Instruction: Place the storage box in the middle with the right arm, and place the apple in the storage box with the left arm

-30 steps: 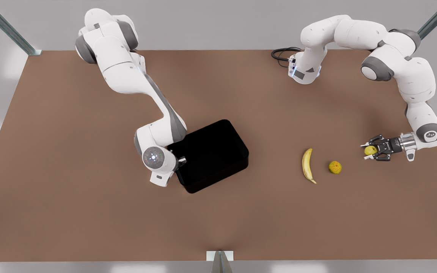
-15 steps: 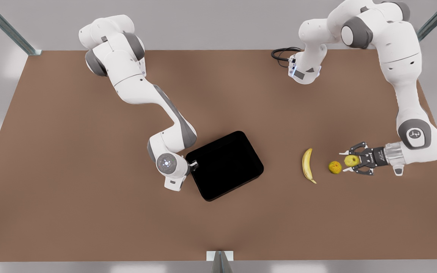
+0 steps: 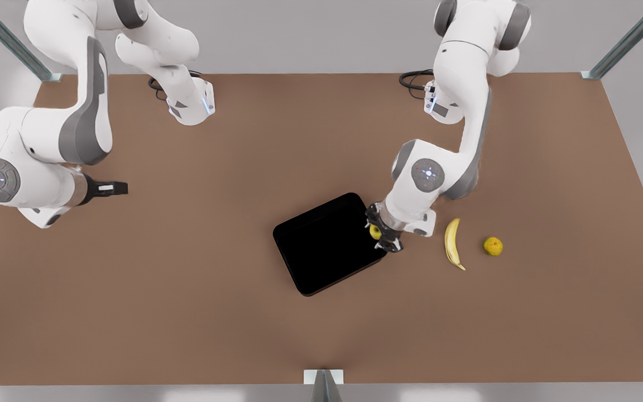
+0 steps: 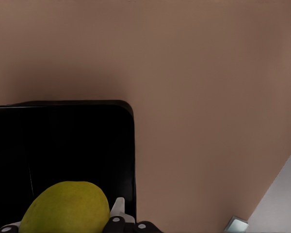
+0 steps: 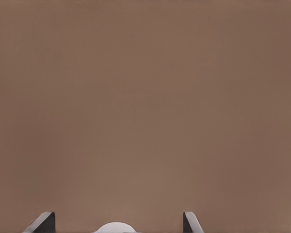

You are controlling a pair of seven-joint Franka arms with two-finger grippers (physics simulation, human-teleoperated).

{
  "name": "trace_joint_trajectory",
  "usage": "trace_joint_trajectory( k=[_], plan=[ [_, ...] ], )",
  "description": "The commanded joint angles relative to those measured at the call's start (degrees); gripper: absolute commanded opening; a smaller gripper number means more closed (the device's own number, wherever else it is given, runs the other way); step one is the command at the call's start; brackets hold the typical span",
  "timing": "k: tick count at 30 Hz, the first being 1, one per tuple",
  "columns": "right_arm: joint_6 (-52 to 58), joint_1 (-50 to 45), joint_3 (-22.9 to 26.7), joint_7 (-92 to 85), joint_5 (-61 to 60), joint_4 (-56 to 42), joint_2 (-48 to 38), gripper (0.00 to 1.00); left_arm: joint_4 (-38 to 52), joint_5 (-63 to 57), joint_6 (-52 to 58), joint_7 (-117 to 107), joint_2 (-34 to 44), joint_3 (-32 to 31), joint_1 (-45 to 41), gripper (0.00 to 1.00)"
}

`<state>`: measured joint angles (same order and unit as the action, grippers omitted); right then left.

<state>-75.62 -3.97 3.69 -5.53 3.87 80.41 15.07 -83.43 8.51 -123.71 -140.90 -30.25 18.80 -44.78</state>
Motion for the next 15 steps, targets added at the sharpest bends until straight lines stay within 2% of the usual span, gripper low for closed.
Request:
trace_joint_trajectory(
  k=[1,4,5,9,15],
  plan=[
    [-0.23,0.1,0.0,-0.01,0.09,0.01,-0.13,1.0,1.69,34.03,1.8,0.11,-1.21,0.18,-0.57,0.3],
    [-1.02,0.27,0.09,-0.09,0.09,-0.08,-0.57,1.0,15.05,30.78,1.54,-14.58,-9.38,0.27,-3.56,0.31],
    [-1.02,0.27,0.09,-0.01,0.09,-0.08,-0.48,1.0,16.46,29.64,0.4,-18.09,-9.74,0.36,-4.79,0.31],
    [-1.02,0.27,0.09,-0.01,-0.09,-0.17,-0.4,1.0,17.78,27.09,-0.13,-23.9,-9.65,0.36,-10.24,0.31],
    [-0.94,0.27,0.09,-0.36,-0.18,-0.17,-0.22,1.0,17.78,26.21,-0.31,-25.04,-10.97,0.27,-13.14,0.33]
  ],
)
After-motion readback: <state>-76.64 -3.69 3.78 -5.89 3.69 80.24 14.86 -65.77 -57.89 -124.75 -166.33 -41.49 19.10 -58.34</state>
